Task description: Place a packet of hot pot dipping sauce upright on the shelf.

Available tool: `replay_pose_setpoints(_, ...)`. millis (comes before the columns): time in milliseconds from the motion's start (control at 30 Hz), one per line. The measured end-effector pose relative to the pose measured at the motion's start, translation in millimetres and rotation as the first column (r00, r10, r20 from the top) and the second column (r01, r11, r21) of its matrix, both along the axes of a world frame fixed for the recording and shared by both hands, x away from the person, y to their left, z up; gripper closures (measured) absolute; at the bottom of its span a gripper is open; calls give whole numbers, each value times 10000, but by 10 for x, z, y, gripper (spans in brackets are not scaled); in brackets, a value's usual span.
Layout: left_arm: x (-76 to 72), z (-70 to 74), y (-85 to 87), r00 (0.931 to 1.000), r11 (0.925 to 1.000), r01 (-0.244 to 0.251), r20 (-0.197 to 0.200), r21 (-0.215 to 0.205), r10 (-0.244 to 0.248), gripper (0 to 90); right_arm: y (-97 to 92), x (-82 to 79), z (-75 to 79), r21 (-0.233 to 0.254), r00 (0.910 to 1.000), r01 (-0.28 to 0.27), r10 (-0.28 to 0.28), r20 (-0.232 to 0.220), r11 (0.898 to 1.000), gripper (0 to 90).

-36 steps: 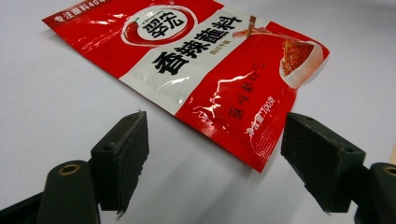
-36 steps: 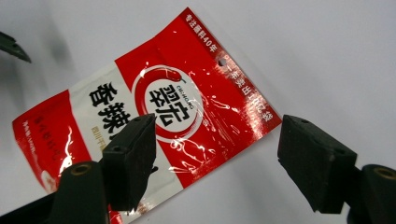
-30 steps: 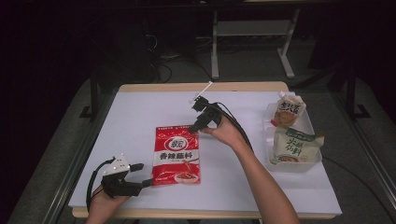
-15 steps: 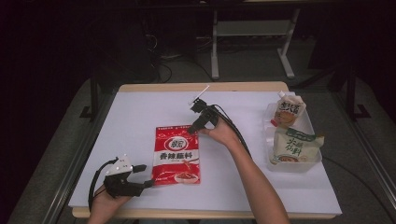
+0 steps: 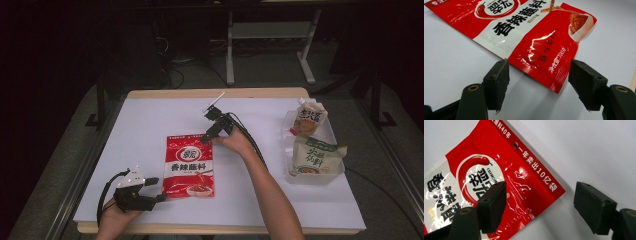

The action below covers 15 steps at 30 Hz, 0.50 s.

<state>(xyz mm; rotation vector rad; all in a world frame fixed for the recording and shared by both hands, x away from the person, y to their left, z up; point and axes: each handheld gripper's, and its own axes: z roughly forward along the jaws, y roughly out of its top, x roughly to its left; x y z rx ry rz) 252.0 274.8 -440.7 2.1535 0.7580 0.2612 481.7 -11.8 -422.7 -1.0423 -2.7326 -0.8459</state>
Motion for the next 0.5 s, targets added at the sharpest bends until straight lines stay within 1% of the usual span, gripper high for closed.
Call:
replay_pose_setpoints(33,-1,-3,1,10000,10000,-51,-26,-70,51,331,0,0,0,0,10000,0,0,0,10000,271)
replay_pose_setpoints(100,5,-7,6,10000,10000,-51,-35,-23,51,332,-1,5,-6,139,9998,-125,127,-140,9998,300)
replay_pose_setpoints(200,8,-14,1,10000,10000,-39,-84,-8,39,334,12,-4,-5,150,9996,-220,223,-146,9996,321)
replay_pose_setpoints(233,10,-16,-3,10000,10000,-31,-82,-7,31,336,22,-15,5,202,9991,-404,407,-144,9990,345)
replay_pose_setpoints(267,10,-18,-4,10000,10000,-20,-72,-13,20,336,22,-15,5,202,9991,-404,407,-144,9990,345)
replay_pose_setpoints(300,10,-18,-5,10000,10000,-45,-70,-34,44,341,25,-34,31,143,9983,-578,578,-22,9982,368)
replay_pose_setpoints(333,10,-18,-5,10000,10000,-45,-70,-34,44,342,25,-34,31,143,9983,-578,578,-22,9982,368)
replay_pose_setpoints(367,11,-16,-3,10000,10000,-53,-59,-7,53,343,16,-48,64,254,9979,-649,650,-38,9976,401)
replay_pose_setpoints(400,13,-17,-4,10000,10000,-67,-52,-15,67,343,16,-48,64,254,9979,-649,650,-38,9976,401)
replay_pose_setpoints(433,15,-17,-4,10000,10000,-67,-55,15,67,346,5,-63,100,243,9970,-777,776,36,9967,433)
replay_pose_setpoints(467,16,-19,-6,10000,10000,-73,-49,57,74,346,5,-63,100,243,9970,-777,776,36,9967,433)
replay_pose_setpoints(500,20,-25,-8,10000,9999,-49,-86,103,50,348,-4,-70,123,261,9955,-939,936,117,9952,465)
